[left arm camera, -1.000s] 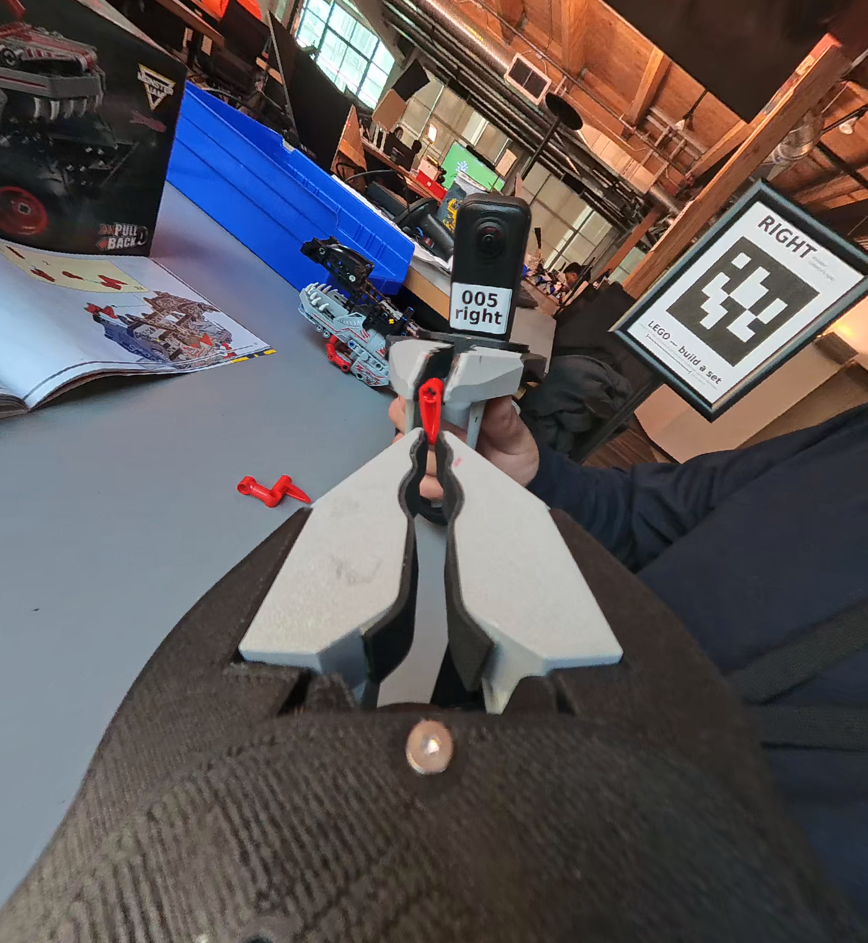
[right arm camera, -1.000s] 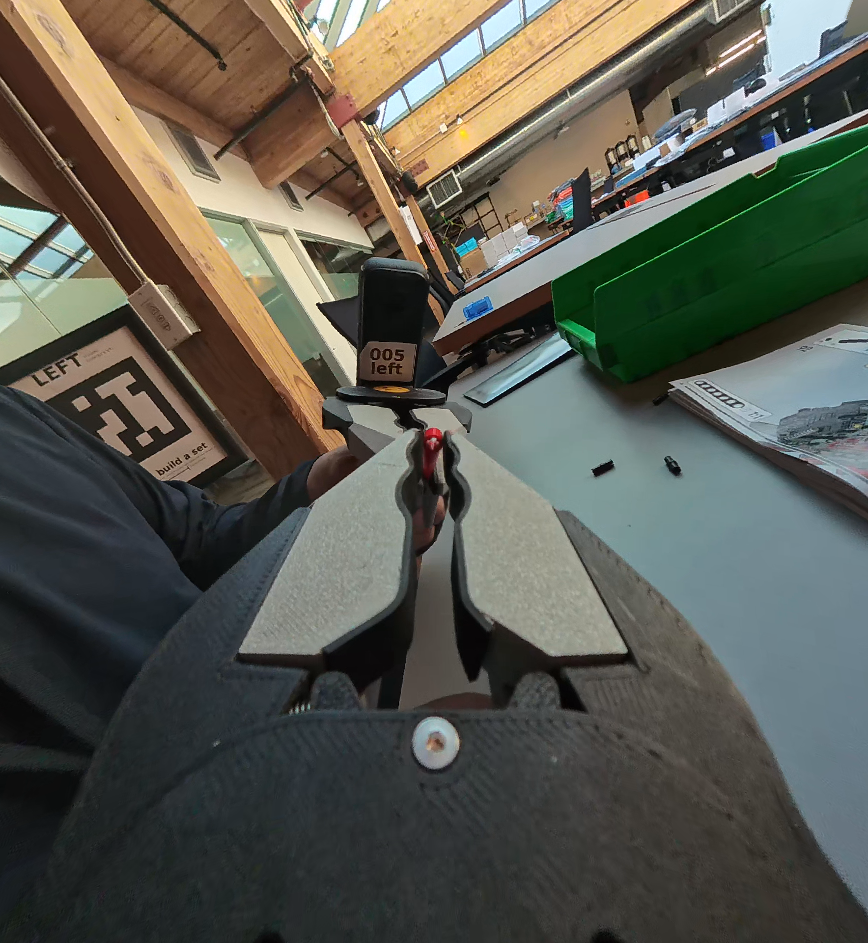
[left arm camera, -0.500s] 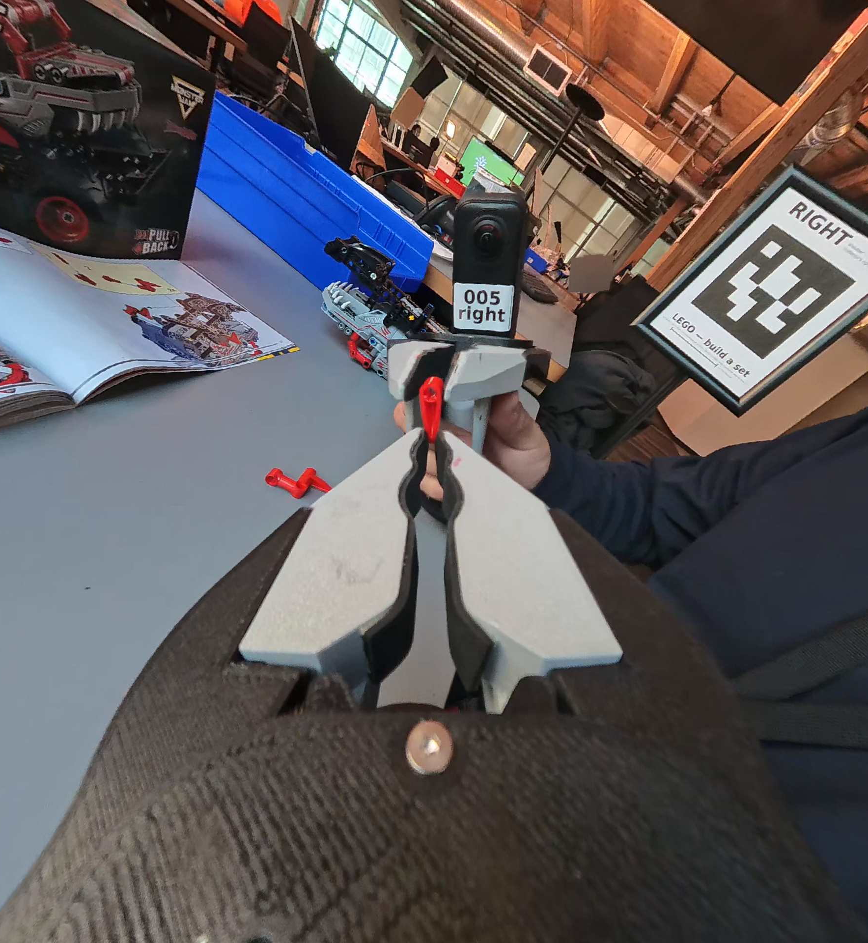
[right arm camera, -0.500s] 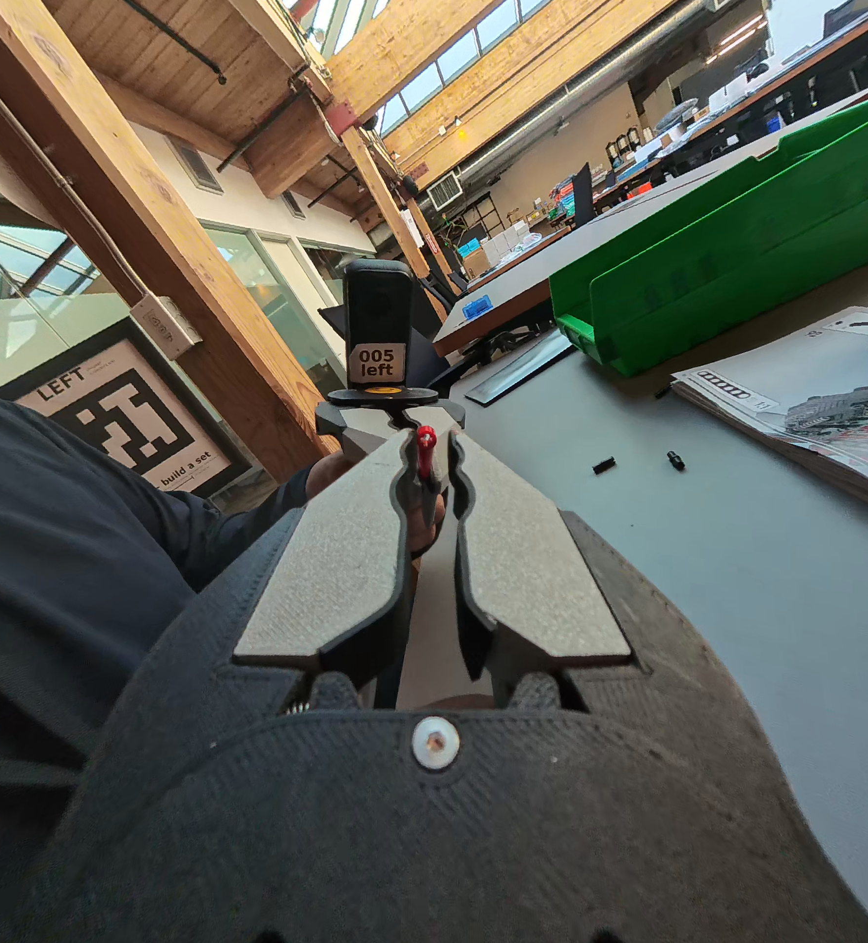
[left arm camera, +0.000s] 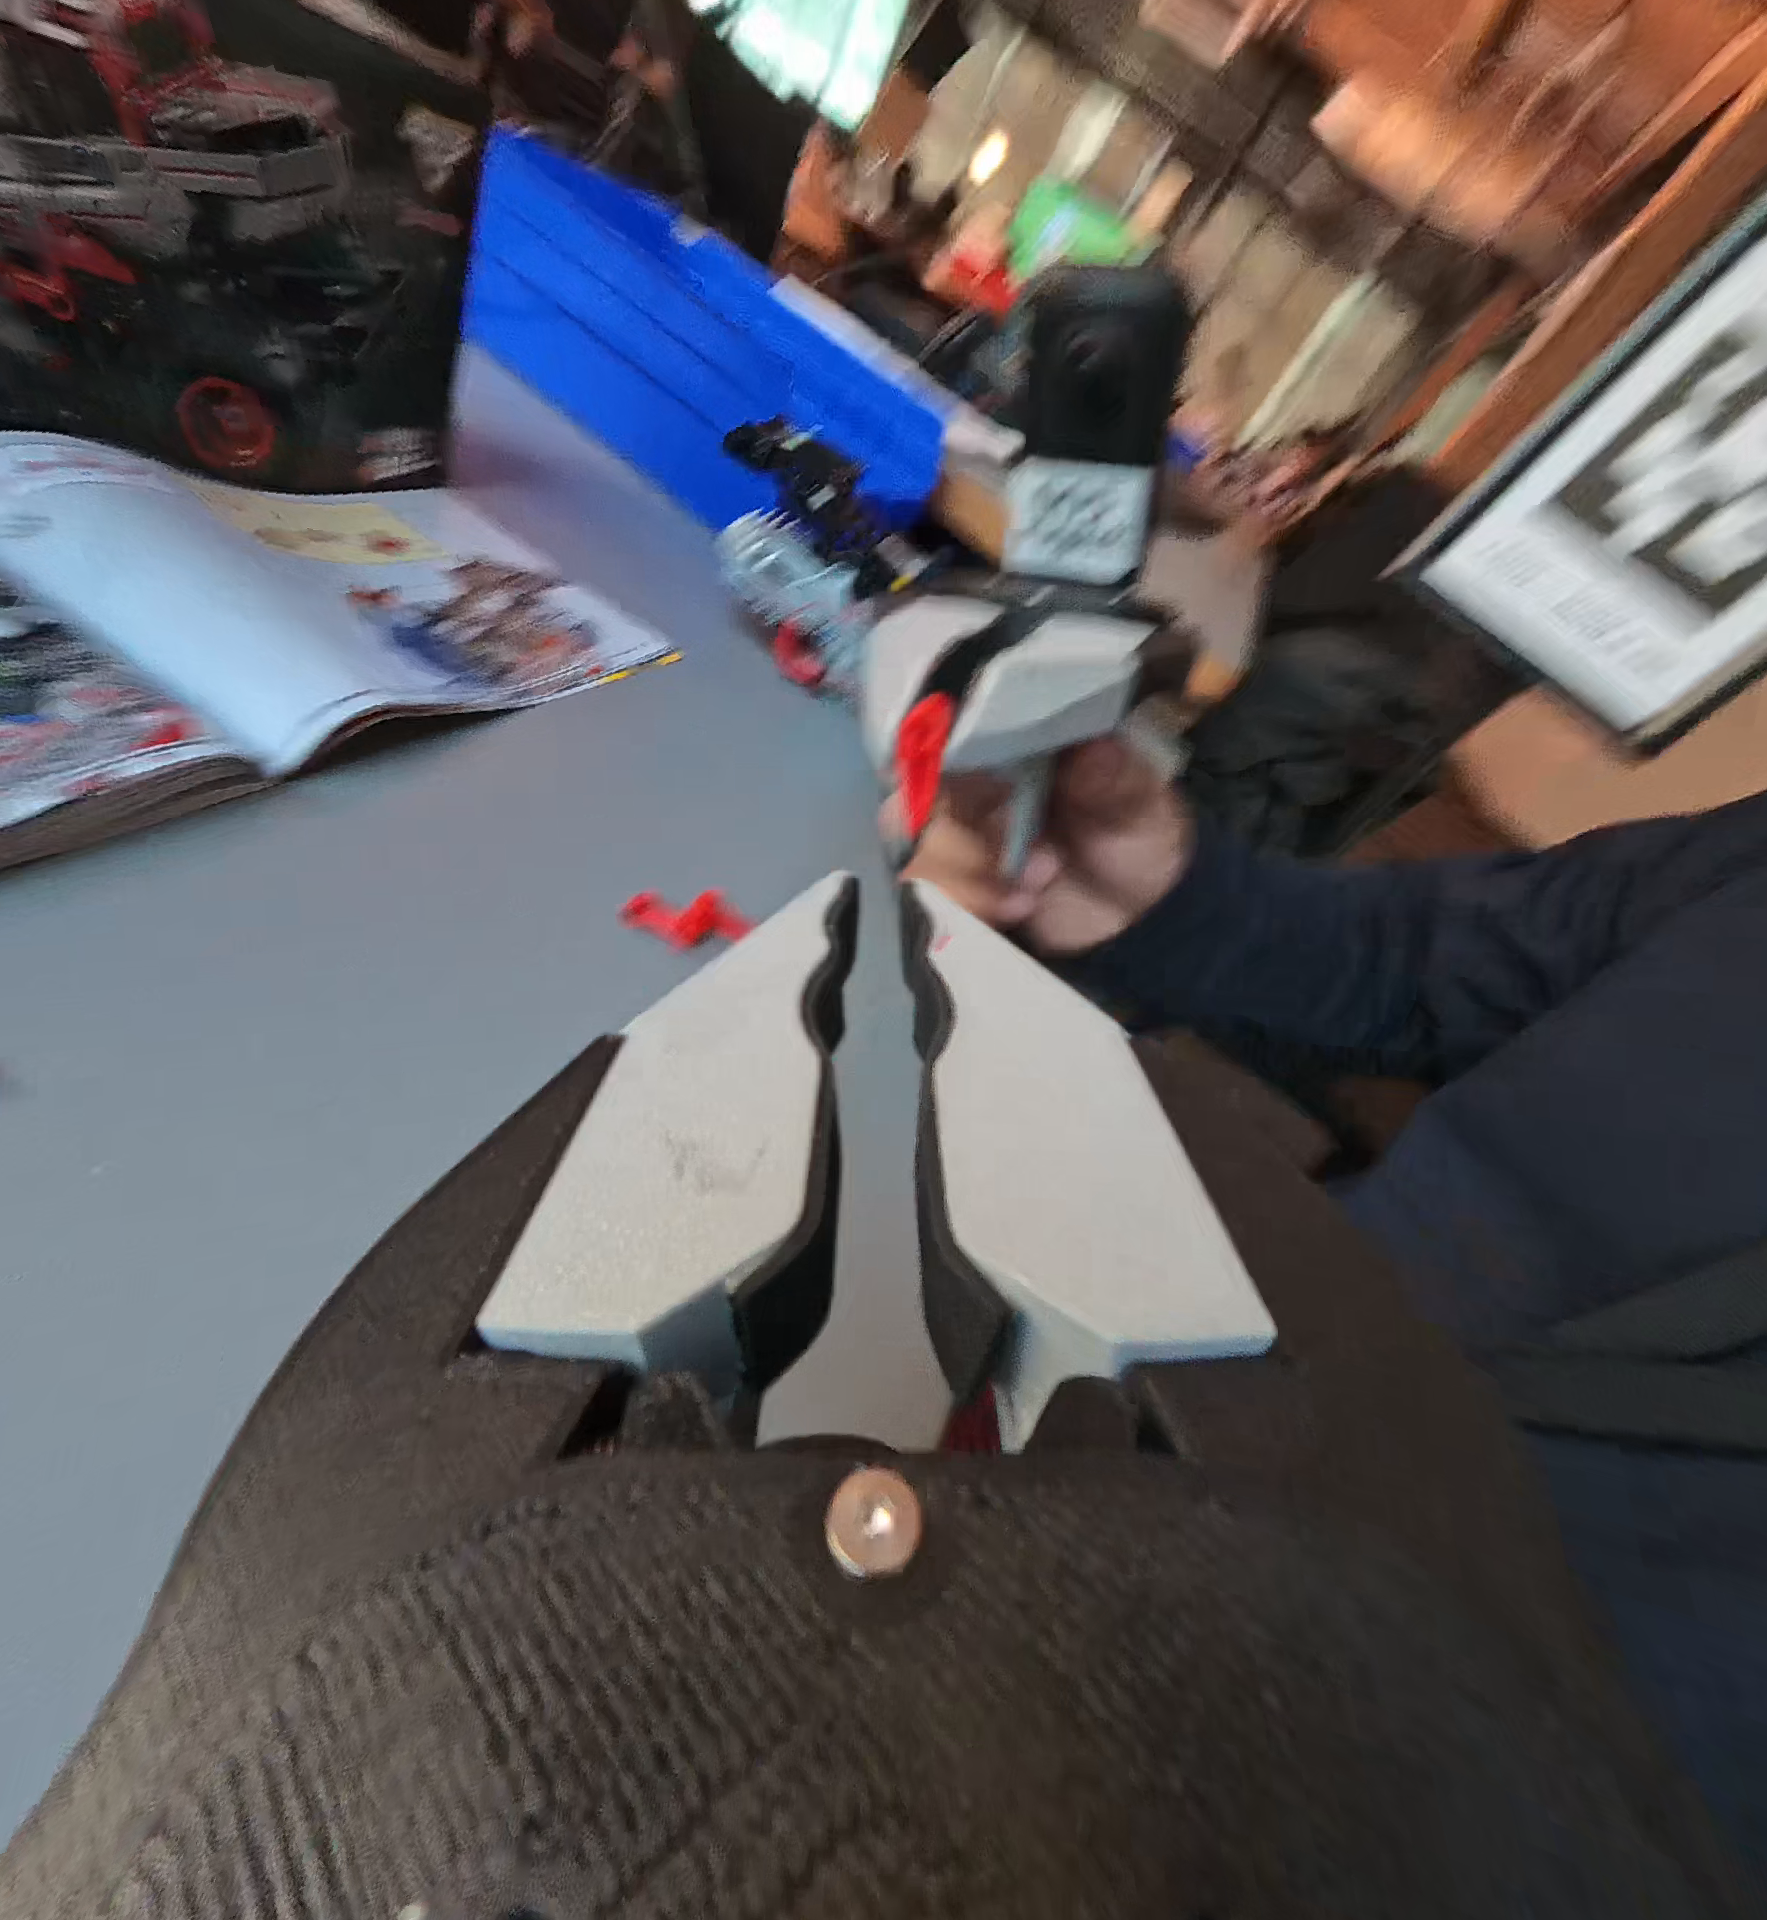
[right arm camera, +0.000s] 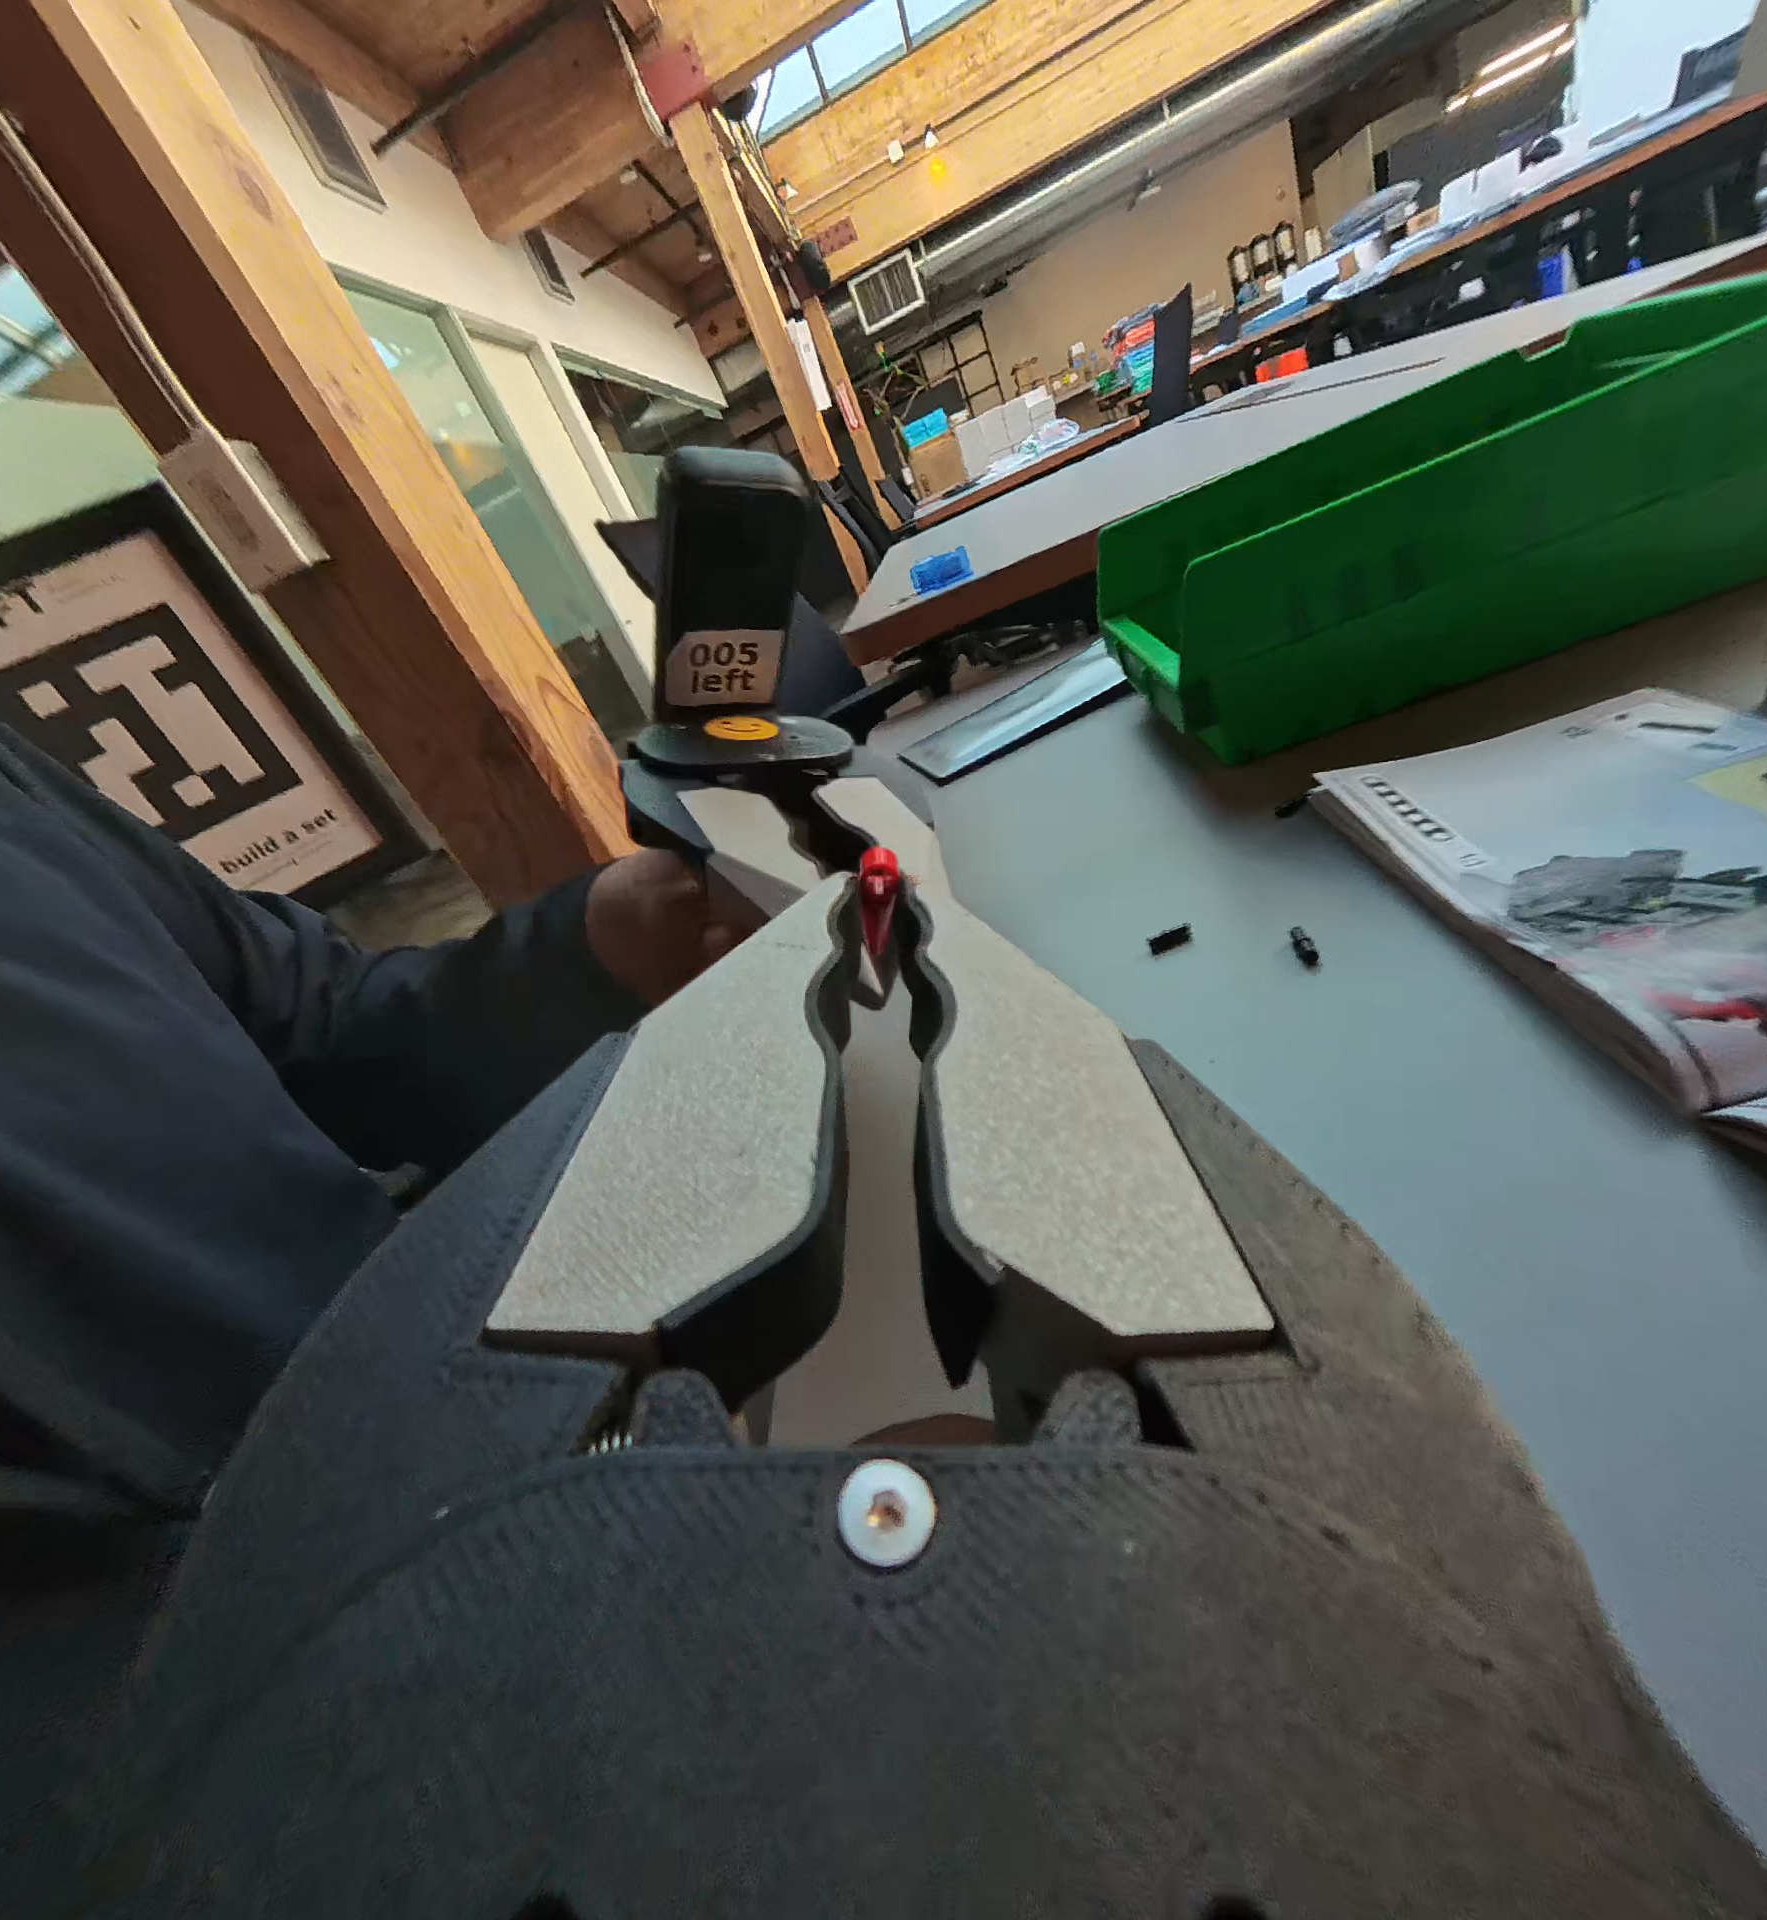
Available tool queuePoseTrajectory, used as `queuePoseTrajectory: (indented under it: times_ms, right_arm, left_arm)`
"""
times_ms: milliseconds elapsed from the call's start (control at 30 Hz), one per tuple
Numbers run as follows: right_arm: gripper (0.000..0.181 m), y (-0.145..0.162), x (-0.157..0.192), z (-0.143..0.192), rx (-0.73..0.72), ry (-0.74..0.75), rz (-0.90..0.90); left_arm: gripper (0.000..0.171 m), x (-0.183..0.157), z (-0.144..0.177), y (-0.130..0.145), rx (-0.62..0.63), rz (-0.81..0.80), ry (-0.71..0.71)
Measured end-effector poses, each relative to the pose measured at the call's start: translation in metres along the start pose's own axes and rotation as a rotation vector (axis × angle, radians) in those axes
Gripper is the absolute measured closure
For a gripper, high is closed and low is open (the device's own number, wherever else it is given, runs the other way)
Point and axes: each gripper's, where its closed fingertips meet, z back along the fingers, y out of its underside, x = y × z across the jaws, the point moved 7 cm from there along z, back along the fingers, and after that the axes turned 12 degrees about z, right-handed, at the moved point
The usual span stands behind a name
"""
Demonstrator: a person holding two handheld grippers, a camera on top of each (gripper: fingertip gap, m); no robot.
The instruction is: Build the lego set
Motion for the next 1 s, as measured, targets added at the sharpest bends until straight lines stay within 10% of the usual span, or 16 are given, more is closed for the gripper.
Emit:
queuePoseTrajectory:
  times_ms: [200, 400, 533, 1000]
  right_arm:
    - [0.179, 0.013, -0.011, 0.004, 0.253, 0.124, 0.327]
    - [0.179, 0.033, -0.004, -0.008, 0.488, 0.138, 0.758]
    - [0.179, 0.050, 0.006, -0.015, 0.588, 0.125, 1.097]
    - [0.179, 0.083, 0.023, -0.019, 0.678, 0.287, 1.877]
  left_arm:
    - [0.133, 0.043, 0.038, 0.028, 0.317, -0.183, -0.451]
    - [0.134, 0.048, 0.023, 0.035, 0.422, -0.231, -0.475]
    - [0.167, 0.051, 0.016, 0.036, 0.434, -0.259, -0.451]
    - [0.167, 0.057, 0.005, 0.016, 0.348, 0.077, -0.195]
